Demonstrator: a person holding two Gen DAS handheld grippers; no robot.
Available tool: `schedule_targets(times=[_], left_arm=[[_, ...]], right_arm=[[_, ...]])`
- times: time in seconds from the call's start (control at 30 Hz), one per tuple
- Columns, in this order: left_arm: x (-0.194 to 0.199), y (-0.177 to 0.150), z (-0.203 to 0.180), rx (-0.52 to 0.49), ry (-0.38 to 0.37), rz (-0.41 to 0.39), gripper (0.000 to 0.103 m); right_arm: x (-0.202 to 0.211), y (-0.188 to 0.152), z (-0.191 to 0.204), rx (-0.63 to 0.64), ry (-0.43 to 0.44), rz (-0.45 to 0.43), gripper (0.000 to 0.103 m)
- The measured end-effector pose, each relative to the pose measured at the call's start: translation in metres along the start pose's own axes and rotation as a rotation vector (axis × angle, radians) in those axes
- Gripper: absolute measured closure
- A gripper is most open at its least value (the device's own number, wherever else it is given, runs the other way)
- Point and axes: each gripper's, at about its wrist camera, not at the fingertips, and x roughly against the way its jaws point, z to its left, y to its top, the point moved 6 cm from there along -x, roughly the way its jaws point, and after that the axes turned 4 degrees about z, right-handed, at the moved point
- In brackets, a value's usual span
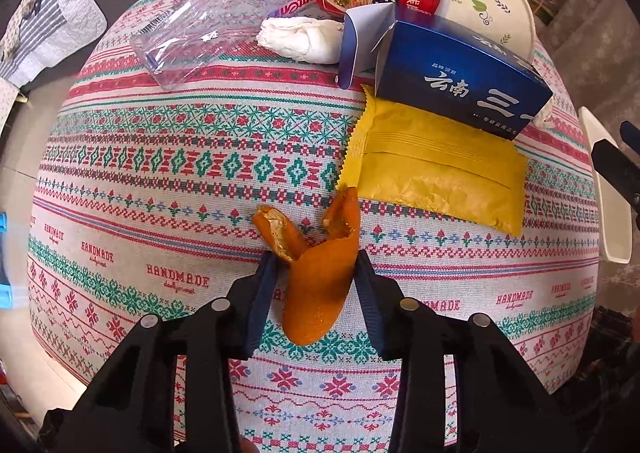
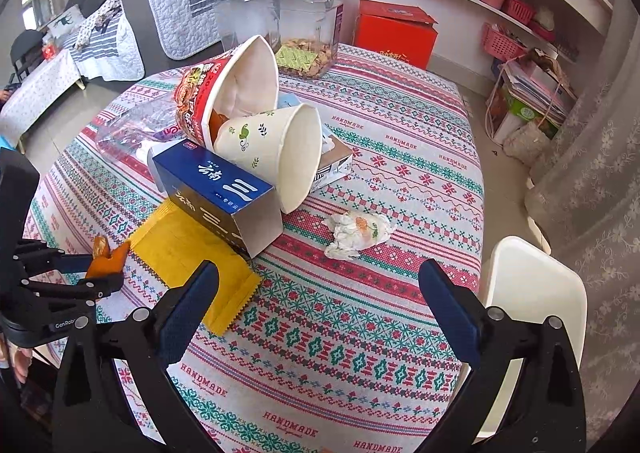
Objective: Collect trash
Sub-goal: 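Grasp the orange peel with the left tool, then grasp the red noodle cup with the right tool and lift it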
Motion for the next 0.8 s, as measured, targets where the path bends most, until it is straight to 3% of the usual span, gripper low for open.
schedule_targets(times=[0.1, 0.3, 0.47, 0.63, 0.8], left_arm=[[0.004, 0.0, 0.009, 0.032, -0.023, -0.008, 0.08], [0.045, 0.014, 0.043, 0.147, -0.14, -0.087, 0.082], [0.093, 0.035, 0.059, 0.203, -0.23, -0.202, 0.082], [0.113, 0.048, 0.051, 0.219, -0.276, -0.273, 0.081], [0.111, 0.05, 0.047, 0.24, -0.293, -0.271, 0.081]], right_arm=[[0.003, 0.004, 0.005, 0.013, 0.005, -0.02, 0.007], [0.03, 0.029, 0.023, 0.038, 0.072, -0.136, 0.007], [0.035, 0.062, 0.035, -0.018, 0.167, -0.148, 0.008], [0.028, 0.098, 0.053, 0.089, 0.116, -0.176, 0.008], [0.013, 0.134, 0.056, 0.192, 0.172, -0.143, 0.007]])
